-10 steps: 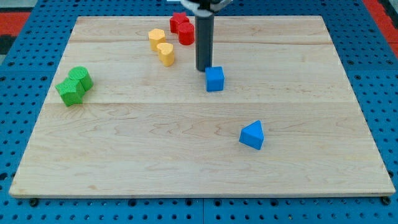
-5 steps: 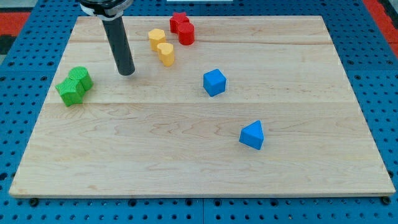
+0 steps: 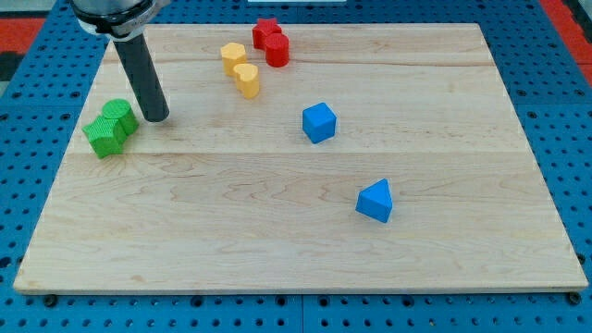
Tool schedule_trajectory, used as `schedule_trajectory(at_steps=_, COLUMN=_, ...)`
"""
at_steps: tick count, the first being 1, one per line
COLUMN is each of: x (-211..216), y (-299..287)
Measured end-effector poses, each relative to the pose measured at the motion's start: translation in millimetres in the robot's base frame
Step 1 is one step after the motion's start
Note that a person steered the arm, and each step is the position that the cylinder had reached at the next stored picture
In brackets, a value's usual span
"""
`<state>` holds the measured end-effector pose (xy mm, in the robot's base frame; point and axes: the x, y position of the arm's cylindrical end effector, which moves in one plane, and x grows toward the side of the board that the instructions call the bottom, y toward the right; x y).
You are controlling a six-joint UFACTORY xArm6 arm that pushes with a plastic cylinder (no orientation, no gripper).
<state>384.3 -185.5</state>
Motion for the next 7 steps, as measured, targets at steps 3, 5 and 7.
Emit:
schedule_trajectory(at_steps=3, x=-3.0, y=53.9)
schedule_trajectory(at_steps=5, x=-1.2, y=49.6)
schedule_trajectory(at_steps=7, x=3.7, y=35.3)
